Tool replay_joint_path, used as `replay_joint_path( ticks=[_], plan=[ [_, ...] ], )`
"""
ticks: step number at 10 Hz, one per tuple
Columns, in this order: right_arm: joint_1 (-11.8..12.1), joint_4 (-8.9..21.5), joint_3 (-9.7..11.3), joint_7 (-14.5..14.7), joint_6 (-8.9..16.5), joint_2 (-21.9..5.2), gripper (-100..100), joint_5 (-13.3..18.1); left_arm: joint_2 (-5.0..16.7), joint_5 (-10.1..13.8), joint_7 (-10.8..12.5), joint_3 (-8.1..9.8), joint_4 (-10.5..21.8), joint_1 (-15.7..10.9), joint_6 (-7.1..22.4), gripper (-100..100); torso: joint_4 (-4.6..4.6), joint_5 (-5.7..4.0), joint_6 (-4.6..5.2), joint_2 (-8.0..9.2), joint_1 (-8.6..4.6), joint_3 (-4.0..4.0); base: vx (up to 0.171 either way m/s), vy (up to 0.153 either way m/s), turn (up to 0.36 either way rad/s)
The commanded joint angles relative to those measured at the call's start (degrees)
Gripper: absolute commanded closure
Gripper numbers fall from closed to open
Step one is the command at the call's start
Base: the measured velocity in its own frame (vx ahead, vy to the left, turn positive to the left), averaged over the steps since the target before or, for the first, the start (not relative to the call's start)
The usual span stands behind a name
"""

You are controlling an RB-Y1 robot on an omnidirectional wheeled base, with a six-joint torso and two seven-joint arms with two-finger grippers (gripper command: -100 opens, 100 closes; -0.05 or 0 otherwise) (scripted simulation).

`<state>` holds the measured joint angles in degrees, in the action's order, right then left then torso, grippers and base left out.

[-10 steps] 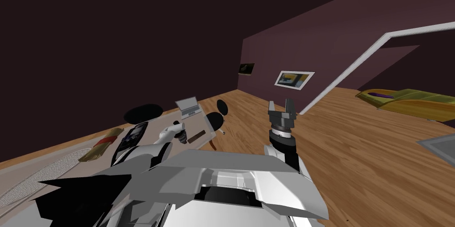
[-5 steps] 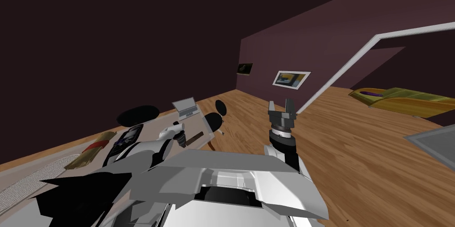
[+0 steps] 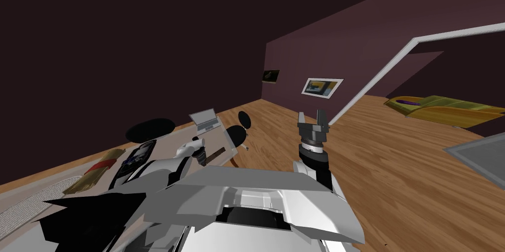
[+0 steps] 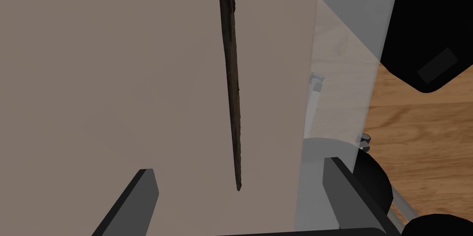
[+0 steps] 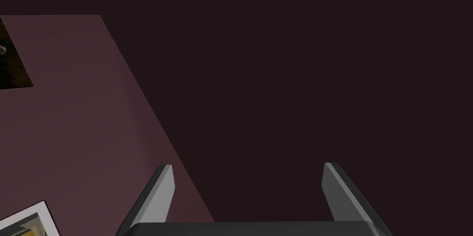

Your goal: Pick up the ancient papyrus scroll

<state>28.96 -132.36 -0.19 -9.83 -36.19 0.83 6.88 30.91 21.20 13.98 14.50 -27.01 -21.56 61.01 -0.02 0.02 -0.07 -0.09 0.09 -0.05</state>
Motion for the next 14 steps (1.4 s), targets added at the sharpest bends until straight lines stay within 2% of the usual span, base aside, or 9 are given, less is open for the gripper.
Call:
replay_joint_path(
  ticks=[1,4,7,8,12,13,14],
  plan=[
    [0.00,0.00,0.00,0.00,0.00,0.00,0,0.00,-0.09,-0.05,-0.22,-0.01,2.05,-0.73,-1.38,-100,0.00,0.00,0.00,0.00,0.00,0.00,0.012,0.028,0.000],
    [0.00,0.00,0.00,0.00,0.00,0.00,0,0.00,-1.05,-0.18,-0.04,0.20,3.06,0.22,-3.63,-100,0.00,-0.01,0.00,0.02,-0.05,0.01,0.008,0.014,-0.008],
    [0.00,0.00,0.00,0.00,0.00,0.00,0,0.00,-1.11,-0.22,0.17,0.18,2.46,0.38,-3.29,-100,0.01,-0.03,0.00,0.05,-0.12,0.03,0.001,0.001,0.004],
    [0.00,0.00,0.00,0.00,0.00,0.00,0,0.00,-1.10,-0.21,0.08,0.18,2.64,0.33,-3.47,100,0.02,-0.03,0.00,0.05,-0.12,0.03,0.000,0.000,0.000],
    [0.00,0.00,0.00,0.00,0.00,0.00,0,0.00,-1.02,-0.19,0.06,0.20,2.55,0.20,-3.36,100,-0.08,0.13,-0.04,0.04,0.01,-0.02,0.000,0.000,0.000],
    [0.00,0.00,0.00,0.00,0.00,0.00,0,0.00,-1.01,-0.19,0.06,0.19,2.54,0.19,-3.37,0,-0.09,0.14,-0.05,0.02,0.03,-0.04,0.000,0.000,0.000],
    [0.00,0.00,0.00,0.00,0.00,0.00,0,0.00,-0.09,-0.05,-0.22,-0.01,2.05,-0.73,-1.38,100,-0.09,0.15,-0.05,0.01,0.04,-0.04,-0.013,-0.016,0.018]
  ],
)
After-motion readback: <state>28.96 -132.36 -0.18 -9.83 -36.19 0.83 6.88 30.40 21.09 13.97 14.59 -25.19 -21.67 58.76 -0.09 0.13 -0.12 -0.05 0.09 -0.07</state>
